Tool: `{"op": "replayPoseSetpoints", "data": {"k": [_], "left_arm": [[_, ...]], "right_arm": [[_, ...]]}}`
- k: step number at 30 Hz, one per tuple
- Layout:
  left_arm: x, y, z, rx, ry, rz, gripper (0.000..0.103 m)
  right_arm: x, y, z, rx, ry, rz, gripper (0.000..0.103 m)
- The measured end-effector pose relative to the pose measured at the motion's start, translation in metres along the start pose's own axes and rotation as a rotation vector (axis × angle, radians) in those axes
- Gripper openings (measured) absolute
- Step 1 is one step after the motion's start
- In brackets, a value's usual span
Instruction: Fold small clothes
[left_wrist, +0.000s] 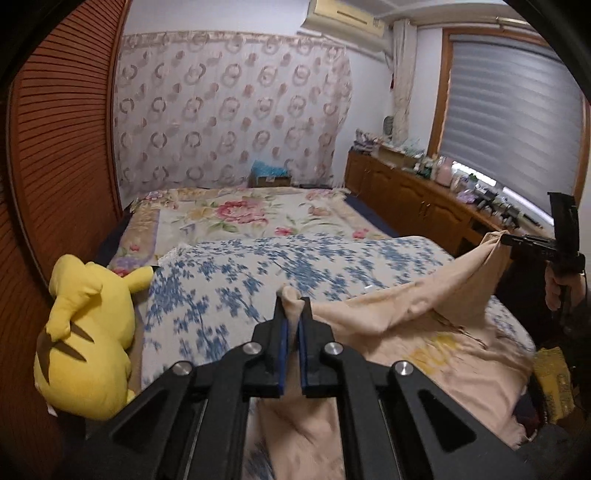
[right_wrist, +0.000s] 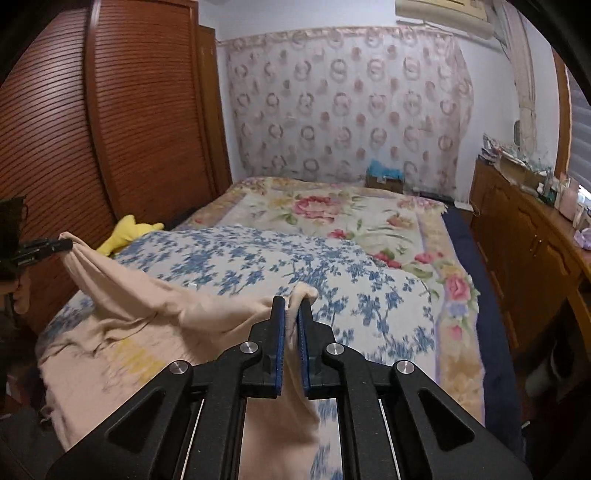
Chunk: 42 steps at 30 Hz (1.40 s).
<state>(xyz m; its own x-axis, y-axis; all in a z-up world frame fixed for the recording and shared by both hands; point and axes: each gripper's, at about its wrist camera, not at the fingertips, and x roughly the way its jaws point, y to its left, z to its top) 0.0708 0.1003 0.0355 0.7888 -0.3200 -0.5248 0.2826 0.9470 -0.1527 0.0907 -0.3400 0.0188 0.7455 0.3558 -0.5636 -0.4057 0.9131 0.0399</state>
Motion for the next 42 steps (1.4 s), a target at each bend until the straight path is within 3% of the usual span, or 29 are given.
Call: {"op": "replayPoseSetpoints", "data": {"k": [4,11,16,20,27,36,40,41,42], "left_arm": [[-0.031,-0.01,-0.028,-0.015,-0.03,-0.02,0.002],[-0.052,-0.016,-0.07,-0.038,0.01,-0.019,0.002],[-0.039,-0.016,-0.085,-0.03,0.058,0.012,0.002],[-0.034,-0.018,-0.088,-0.033,0.065,0.011,0.002],[-0.027,-0.02,-0.087,-0.035,0.07,0.011,0.002],[-0.019,-0.014,-0.089,-0.044,0.083,0.022,0.002],[-0.014,-0.012,-0.092,-0.045,0.096,0.019,0.002],[-0.014,-0.012,-0.092,-0.046,0.098,0.011,0.002],[-0.015,-0.013,-0.092,-0.048,0.095,0.003,0.002]], "right_arm": [[-0.034,-0.001,-0.025,0.025,-0.014,0.037,0.002],[-0.061,-0.009,-0.074,0.054,0.016,0.022,0.001],[-0.033,-0.012,-0.08,0.084,0.055,0.0,0.002],[0.003,0.003,-0.075,0.051,0.094,0.007,0.019],[0.074,0.028,-0.076,-0.007,0.25,0.042,0.022],[0.083,0.028,-0.087,-0.058,0.317,-0.022,0.024],[0.085,0.026,-0.097,-0.058,0.352,-0.023,0.023],[0.084,0.026,-0.098,-0.055,0.348,0.0,0.007],[0.08,0.027,-0.097,-0.054,0.331,0.019,0.004]]}}
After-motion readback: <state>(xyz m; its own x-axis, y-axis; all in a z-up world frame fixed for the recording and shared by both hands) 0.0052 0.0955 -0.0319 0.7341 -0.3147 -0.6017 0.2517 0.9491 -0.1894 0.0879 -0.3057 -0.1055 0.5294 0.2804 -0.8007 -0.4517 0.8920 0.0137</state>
